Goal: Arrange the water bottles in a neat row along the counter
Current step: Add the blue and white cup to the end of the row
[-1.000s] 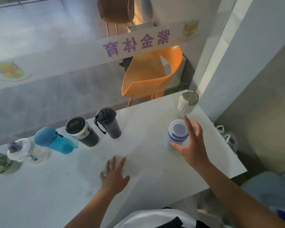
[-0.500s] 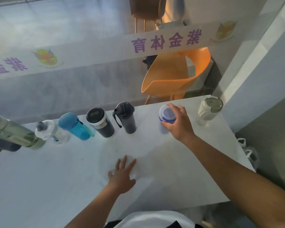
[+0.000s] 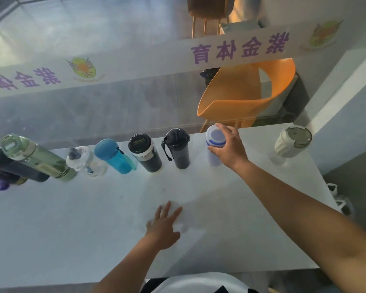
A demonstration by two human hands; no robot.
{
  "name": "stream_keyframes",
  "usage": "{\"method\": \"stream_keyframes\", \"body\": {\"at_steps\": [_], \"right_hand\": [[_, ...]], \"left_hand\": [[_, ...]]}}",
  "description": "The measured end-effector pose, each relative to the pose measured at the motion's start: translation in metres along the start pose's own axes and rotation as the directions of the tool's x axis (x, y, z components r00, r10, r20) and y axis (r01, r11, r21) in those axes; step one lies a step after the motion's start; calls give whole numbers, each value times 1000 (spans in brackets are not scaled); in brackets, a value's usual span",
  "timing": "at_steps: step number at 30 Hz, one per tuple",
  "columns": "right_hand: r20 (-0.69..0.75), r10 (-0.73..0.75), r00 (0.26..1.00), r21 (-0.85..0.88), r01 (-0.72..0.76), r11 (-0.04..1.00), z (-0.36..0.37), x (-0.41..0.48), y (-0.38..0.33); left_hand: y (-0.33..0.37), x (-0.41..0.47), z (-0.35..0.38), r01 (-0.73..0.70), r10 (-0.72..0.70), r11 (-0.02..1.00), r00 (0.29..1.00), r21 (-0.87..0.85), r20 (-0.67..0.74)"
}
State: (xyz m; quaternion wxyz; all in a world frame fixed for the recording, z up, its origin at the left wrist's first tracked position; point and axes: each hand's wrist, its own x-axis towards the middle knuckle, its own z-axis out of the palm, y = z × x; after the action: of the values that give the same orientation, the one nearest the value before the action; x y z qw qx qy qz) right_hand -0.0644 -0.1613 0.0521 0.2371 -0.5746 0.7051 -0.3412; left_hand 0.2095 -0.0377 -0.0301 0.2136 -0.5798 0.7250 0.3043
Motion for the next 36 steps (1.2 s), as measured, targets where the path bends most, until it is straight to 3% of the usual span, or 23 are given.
{"method": "stream_keyframes", "body": {"at_steps": [4, 6, 8, 10, 13, 15, 17, 21, 28, 36], "right_hand": [[1, -3, 1000, 20, 3, 1000, -6, -4, -2], [-80, -34, 996, -10, 34, 999, -20, -7, -1], [-200, -73, 977, -145, 44, 989, -45, -10, 5], [-279, -60, 958, -352, -44, 935, -77, -11, 21], [-235, 188, 954, -543, -289, 789, -127, -9, 52], [-165, 352, 921, -524, -384, 760, -146, -9, 68], [-110, 405, 908, -458, -408, 790, -153, -9, 79], [-143, 365, 920, -319, -392, 863, -147, -6, 90], [-191, 397, 898, -276, -438, 856, -140, 12, 92], [-72, 346, 935, -256, -353, 900, -117, 19, 72]], "left_hand": [[6, 1, -2, 18, -18, 1000, 999, -23, -27], [9, 3, -4, 21, -22, 999, 999, -37, -34], [11, 7, -5, 18, -19, 999, 999, -36, -34], [13, 11, -4, 21, -22, 1000, 999, -15, -38], [19, 15, -4, 38, -38, 999, 998, -8, -44], [24, 15, -3, 45, -45, 999, 998, -4, -45], [28, 15, -3, 49, -49, 999, 997, 4, -53], [27, 14, -2, 43, -40, 998, 997, 36, -64], [25, 13, -3, 27, -25, 999, 998, 46, -58], [21, 12, 2, 16, -12, 998, 997, 56, -71]]}}
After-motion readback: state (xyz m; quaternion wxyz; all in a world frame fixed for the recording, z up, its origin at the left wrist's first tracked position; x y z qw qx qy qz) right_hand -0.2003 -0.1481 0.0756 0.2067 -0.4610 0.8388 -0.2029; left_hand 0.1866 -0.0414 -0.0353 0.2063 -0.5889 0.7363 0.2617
